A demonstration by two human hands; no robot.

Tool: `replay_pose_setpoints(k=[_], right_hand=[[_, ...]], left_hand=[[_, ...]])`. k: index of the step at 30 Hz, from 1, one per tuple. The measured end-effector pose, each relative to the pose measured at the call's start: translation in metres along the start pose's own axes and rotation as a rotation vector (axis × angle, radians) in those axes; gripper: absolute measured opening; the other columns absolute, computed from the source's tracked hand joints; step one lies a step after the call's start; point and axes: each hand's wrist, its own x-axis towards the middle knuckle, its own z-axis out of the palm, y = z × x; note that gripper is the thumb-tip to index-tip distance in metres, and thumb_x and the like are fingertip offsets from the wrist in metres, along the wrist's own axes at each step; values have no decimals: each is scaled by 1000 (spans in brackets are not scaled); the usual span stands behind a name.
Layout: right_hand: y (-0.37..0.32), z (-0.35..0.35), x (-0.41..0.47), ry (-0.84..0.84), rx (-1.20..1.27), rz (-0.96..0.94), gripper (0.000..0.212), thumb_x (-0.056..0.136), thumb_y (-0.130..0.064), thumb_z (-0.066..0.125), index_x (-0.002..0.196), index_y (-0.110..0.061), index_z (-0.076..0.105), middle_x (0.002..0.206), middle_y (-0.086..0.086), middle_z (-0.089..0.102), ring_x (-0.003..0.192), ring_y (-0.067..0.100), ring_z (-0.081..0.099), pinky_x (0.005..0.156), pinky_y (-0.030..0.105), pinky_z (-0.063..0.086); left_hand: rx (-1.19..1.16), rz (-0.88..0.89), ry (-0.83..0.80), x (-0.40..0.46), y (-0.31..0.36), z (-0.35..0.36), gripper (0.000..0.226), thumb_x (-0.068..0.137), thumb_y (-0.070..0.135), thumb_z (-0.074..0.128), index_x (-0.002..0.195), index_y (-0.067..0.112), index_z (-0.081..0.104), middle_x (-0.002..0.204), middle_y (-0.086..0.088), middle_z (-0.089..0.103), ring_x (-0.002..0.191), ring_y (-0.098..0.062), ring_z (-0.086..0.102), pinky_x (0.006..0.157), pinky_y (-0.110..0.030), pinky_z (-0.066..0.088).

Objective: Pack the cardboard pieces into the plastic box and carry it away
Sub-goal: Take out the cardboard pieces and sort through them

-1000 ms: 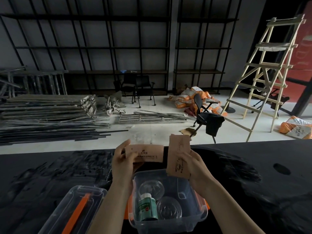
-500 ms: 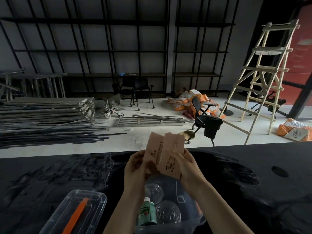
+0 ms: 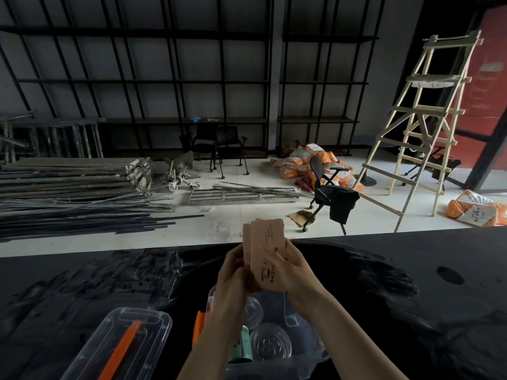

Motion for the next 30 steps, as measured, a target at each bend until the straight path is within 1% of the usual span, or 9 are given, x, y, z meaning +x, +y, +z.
replay_pose_setpoints(k=[5, 8, 16, 18, 20, 22, 25, 27, 30], right_hand=[[3, -3, 2, -3, 0, -8, 26, 93, -24, 67, 119, -24, 67, 105, 8, 76, 100, 29, 73, 86, 51, 60], [5, -5, 4, 34, -12, -16, 25, 93, -22, 67, 118, -23, 68, 105, 6, 77, 102, 29, 72, 89, 50, 59], [3, -8, 7, 98, 57, 28, 19, 94, -15, 66, 111, -8, 71, 101, 16, 77, 101, 38, 71, 85, 58, 59], [4, -9, 8, 116, 78, 52, 20, 94, -15, 66, 111, -7, 71, 101, 19, 77, 102, 39, 70, 85, 59, 58], [3, -9, 7, 125, 82, 64, 20, 94, -16, 66, 112, -8, 71, 102, 19, 76, 102, 39, 70, 85, 57, 59], [1, -9, 6, 134, 86, 70, 20, 94, -15, 66, 111, -8, 72, 102, 19, 76, 99, 37, 71, 80, 51, 61], [-2, -9, 5, 141, 98, 71, 17, 94, -15, 66, 108, -8, 73, 103, 18, 76, 95, 34, 71, 72, 45, 62], [-3, -10, 4, 142, 103, 64, 15, 93, -14, 67, 105, -8, 73, 98, 16, 76, 91, 31, 71, 69, 44, 61], [-6, -10, 1, 106, 19, 2, 14, 94, -12, 65, 106, -14, 73, 93, 9, 78, 85, 23, 73, 62, 35, 58]], left_hand=[[81, 56, 53, 4, 0, -4, 19, 101, 6, 55, 111, 16, 69, 95, -18, 75, 75, -28, 73, 72, -50, 58], [133, 87, 141, 12, 0, -10, 16, 96, 5, 63, 108, 16, 67, 91, -11, 77, 80, -25, 75, 72, -45, 59], [132, 127, 212, 13, 6, -23, 53, 79, -5, 73, 124, 15, 57, 93, -11, 78, 81, -34, 76, 72, -57, 62], [119, 134, 224, 11, 9, -24, 50, 81, -6, 73, 123, 15, 55, 87, -6, 78, 72, -19, 76, 69, -52, 64], [127, 151, 261, 10, 10, -25, 40, 86, -2, 73, 118, 16, 55, 86, -3, 76, 67, -3, 74, 60, -29, 63], [178, 188, 290, 11, 9, -27, 31, 89, 3, 73, 114, 15, 58, 98, -3, 74, 77, -5, 74, 57, -13, 56], [265, 252, 292, 11, 10, -30, 20, 92, 9, 71, 110, 13, 64, 101, -3, 73, 87, -6, 71, 60, -8, 52], [257, 256, 268, 11, 9, -33, 14, 94, 9, 68, 107, 14, 66, 92, 0, 73, 76, -3, 72, 55, -10, 51], [319, 163, 164, 13, 8, -40, 20, 92, -1, 67, 101, 16, 72, 91, -9, 77, 73, -21, 73, 54, -18, 56]])
